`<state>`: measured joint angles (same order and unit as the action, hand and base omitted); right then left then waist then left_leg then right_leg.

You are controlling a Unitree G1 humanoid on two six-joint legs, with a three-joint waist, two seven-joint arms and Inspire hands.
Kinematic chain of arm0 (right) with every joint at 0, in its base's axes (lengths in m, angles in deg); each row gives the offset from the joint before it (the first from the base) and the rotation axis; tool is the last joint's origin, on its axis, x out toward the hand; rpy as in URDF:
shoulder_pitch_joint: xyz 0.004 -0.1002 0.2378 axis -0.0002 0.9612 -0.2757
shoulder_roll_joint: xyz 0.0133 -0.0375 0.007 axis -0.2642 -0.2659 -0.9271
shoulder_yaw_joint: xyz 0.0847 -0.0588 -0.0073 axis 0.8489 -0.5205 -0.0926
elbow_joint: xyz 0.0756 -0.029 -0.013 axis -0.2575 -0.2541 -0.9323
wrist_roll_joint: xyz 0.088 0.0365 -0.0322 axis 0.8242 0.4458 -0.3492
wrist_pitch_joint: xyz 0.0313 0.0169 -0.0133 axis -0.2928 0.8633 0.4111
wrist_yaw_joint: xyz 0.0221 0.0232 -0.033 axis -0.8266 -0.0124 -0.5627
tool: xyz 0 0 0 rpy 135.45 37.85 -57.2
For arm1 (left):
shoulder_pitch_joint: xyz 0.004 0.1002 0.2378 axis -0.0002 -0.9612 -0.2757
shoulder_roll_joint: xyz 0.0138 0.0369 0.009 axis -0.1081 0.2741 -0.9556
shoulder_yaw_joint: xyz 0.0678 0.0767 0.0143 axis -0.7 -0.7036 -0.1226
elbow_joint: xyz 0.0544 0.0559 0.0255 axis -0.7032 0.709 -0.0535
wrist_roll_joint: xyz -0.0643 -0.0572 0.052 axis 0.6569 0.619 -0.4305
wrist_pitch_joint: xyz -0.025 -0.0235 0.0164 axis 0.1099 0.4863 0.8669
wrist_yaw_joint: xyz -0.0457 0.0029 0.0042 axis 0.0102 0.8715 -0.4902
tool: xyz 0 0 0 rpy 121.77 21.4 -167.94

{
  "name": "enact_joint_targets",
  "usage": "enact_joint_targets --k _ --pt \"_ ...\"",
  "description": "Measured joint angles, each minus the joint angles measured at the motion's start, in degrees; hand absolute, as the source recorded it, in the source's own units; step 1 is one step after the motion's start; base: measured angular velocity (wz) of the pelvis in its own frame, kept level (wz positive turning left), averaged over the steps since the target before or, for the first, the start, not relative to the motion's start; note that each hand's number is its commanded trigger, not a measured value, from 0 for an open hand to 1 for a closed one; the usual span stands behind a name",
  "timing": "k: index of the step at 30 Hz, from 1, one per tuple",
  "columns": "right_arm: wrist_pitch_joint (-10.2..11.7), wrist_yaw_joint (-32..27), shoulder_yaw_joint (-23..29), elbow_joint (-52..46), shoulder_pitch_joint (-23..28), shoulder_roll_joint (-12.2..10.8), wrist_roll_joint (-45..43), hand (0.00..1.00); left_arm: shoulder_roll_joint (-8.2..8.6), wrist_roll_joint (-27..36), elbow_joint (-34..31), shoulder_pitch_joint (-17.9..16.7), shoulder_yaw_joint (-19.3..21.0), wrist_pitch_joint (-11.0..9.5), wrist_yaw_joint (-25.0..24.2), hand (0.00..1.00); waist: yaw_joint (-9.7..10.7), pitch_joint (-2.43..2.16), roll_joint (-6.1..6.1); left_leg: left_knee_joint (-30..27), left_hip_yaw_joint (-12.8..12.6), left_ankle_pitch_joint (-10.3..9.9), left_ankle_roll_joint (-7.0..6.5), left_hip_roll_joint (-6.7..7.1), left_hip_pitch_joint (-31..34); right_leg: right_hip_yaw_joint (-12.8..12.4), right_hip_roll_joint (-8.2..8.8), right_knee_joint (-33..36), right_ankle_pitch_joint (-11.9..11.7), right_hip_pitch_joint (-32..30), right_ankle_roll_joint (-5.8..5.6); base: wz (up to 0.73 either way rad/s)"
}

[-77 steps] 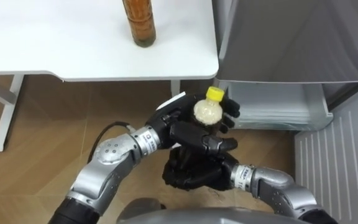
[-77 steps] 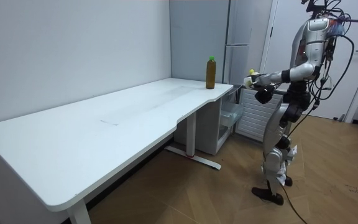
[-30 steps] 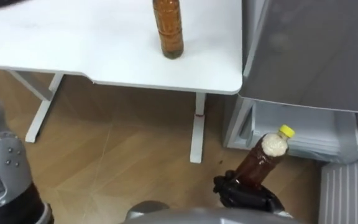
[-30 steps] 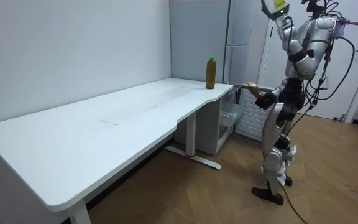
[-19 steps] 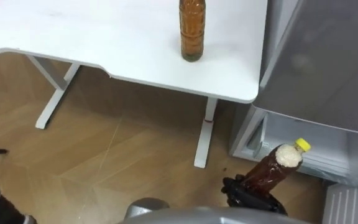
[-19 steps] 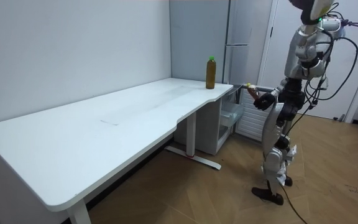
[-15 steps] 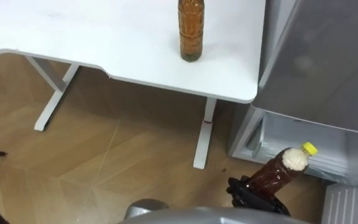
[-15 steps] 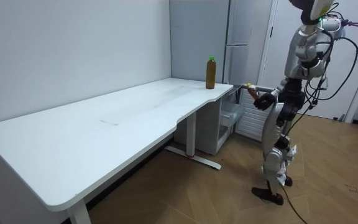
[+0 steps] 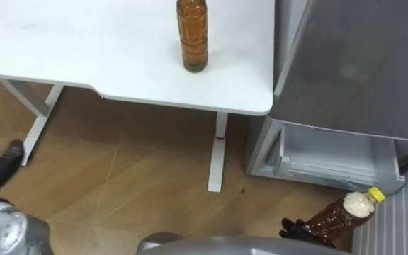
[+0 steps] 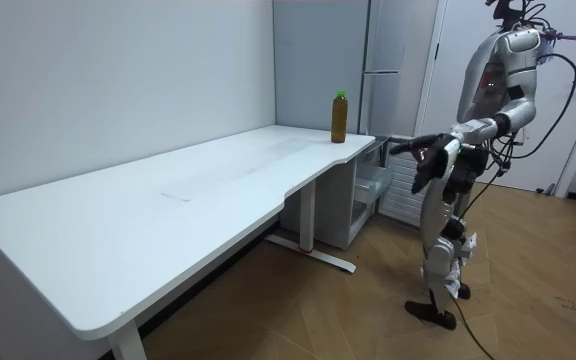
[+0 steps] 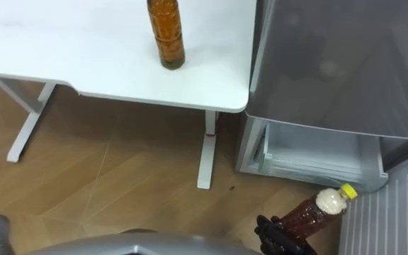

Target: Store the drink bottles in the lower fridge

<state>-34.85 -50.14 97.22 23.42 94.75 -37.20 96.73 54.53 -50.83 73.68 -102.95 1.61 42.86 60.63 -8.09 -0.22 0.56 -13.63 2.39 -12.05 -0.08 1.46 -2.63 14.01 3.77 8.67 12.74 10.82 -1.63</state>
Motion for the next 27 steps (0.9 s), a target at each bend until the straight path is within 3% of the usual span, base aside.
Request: enact_joint_targets --k 5,9,15,21,25,27 --pt "-0.4 -0.5 -0.7 1.1 -1.4 0.2 1.9 1.00 -0.04 -2.1 16.5 0.5 -6.1 1.3 -4.5 0.00 1.0 0.32 -0.61 0.2 -0.6 -0.1 0.01 -0.19 -0.4 -0.2 -0.02 0.0 0.0 0.2 0.01 -0.05" --pt "-0.7 -0.6 -0.8 3.9 -2.7 0.3 6.1 1.00 0.20 -2.0 22.9 -0.3 -7.2 2.8 -7.9 0.00 1.7 0.42 -0.69 0.1 -0.7 -0.1 0.02 -0.22 -0.3 -0.1 -0.02 0.0 0.0 0.0 0.01 0.00" --pt "-0.9 -1.3 -1.9 4.7 -4.6 0.4 11.8 1.00 0.34 -7.8 35.8 0.5 -8.9 4.0 -14.2 0.00 3.2 0.54 -0.72 -0.1 -0.8 -0.3 -0.01 -0.21 0.0 -0.1 -0.01 0.0 0.0 0.1 0.00 0.01" --pt "-0.8 -3.0 -5.2 4.8 -7.1 1.3 20.9 1.00 -0.15 -15.0 38.2 1.1 -13.7 5.3 -19.1 0.00 3.8 0.77 -0.54 0.0 -1.5 -0.2 -0.12 -0.11 0.1 -0.4 0.15 -0.6 0.1 0.2 -0.06 -0.02" --pt "-0.6 -3.8 -7.3 5.1 -9.8 1.5 25.4 1.00 -0.77 -20.1 39.4 3.1 -15.1 6.0 -20.7 0.00 4.8 0.68 0.15 -0.2 -1.5 -0.2 -0.15 -0.03 0.1 -0.5 0.14 -0.7 0.1 0.1 -0.08 -0.01" --pt "-0.3 -3.8 -7.4 5.1 -10.9 1.5 27.2 1.00 -0.78 -23.5 39.5 4.0 -15.5 6.3 -21.4 0.00 4.9 0.91 0.11 -0.2 -1.5 -0.2 -0.15 0.00 0.1 -0.7 0.15 -0.7 0.1 0.0 -0.08 0.00"
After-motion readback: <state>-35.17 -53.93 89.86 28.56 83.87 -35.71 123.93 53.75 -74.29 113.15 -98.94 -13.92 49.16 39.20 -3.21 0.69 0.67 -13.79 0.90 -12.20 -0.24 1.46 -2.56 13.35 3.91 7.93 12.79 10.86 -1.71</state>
